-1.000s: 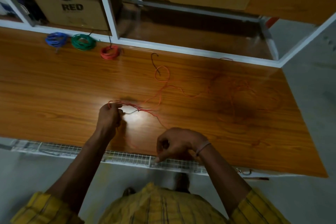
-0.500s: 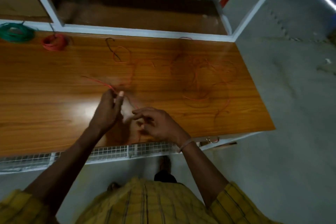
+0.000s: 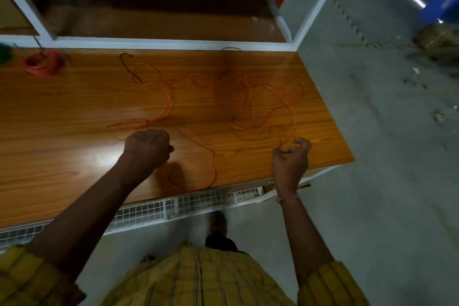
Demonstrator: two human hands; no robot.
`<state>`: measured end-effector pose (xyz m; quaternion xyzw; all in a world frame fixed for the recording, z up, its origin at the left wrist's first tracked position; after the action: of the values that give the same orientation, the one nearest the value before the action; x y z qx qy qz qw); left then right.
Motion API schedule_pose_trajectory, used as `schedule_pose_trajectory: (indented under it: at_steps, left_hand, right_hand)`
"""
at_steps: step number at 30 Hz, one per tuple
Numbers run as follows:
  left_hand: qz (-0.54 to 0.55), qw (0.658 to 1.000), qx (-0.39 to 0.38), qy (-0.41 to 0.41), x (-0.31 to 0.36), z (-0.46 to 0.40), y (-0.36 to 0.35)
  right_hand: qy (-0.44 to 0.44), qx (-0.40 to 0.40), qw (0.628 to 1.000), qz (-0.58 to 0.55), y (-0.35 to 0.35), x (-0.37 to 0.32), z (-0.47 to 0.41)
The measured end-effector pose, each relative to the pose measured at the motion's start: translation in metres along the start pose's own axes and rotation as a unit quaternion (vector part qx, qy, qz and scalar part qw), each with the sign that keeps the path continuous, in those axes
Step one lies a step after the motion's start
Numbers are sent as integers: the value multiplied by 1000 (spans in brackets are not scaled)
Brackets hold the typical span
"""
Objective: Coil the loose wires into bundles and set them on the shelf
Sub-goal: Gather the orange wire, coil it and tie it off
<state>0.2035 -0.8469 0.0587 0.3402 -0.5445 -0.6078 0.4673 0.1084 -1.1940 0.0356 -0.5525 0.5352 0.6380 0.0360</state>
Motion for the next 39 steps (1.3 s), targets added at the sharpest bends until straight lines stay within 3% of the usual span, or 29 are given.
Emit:
schedule_pose_trajectory:
  at_steps: [2, 5, 8, 11, 14, 17, 19, 22, 24, 26, 28, 31, 33, 34, 35, 37, 39]
  left_hand:
    - [26, 999, -10, -25, 16, -7, 12]
    - [170, 979, -89, -72, 46, -15, 16]
    - [285, 939, -20, -192, 83, -18, 24]
    - [240, 928, 54, -278, 112, -23, 29]
    - [141, 931, 96, -322, 128, -34, 39]
    - [76, 955, 9, -287, 125, -39, 48]
    - [130, 958, -41, -252, 110, -38, 53]
    - [251, 937, -77, -232, 68, -27, 59]
    - [418, 874, -130, -210, 33, -12, 69]
    - [587, 763, -183, -201, 3, 10, 81]
    - [729, 609, -228, -213, -14, 34, 91]
    - [858, 375, -247, -252, -21, 54, 108]
    - [907, 251, -217, -260, -20, 55, 118]
    - [917, 226, -192, -267, -19, 53, 122]
    - [918, 241, -158, -271, -17, 51, 127]
    - [903, 328, -71, -267, -15, 45, 137]
    - [892, 392, 10, -226, -20, 37, 143]
  right_hand:
    - [7, -20, 1000, 19, -10, 5, -7]
    - [45, -36, 998, 25, -16, -4, -4]
    - [126, -80, 989, 17, -21, -25, 6]
    - [211, -159, 964, 0, -28, -50, 17]
    - [215, -284, 933, -53, -34, -71, 30]
    - [212, -339, 914, -67, -36, -80, 30]
    - [216, -351, 909, -59, -35, -87, 28]
    - [266, -363, 893, -15, -39, -100, 21]
    - [321, -337, 885, 11, -39, -113, 9]
    - [327, -313, 892, 10, -42, -122, -8]
    - [286, -330, 900, -13, -48, -136, -15]
    - [230, -376, 896, -53, -67, -165, -1]
    - [229, -411, 882, -33, -86, -184, 20]
    - [246, -424, 871, -8, -95, -194, 33]
    - [286, -424, 859, 25, -103, -204, 46]
    - [376, -421, 823, 64, -120, -216, 71]
    - [439, -437, 777, 113, -129, -225, 94]
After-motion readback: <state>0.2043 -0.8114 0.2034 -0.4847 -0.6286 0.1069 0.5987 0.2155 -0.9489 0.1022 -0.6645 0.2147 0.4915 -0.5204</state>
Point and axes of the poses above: each hand's wrist, its own z-axis away from the middle knuckle, its own y-axis out of the back of the hand, x = y × z, the point moved 5 cm from there along -z, towards the middle knuckle, and after that the axes turned 9 degrees about z, right-handed, at the moved point
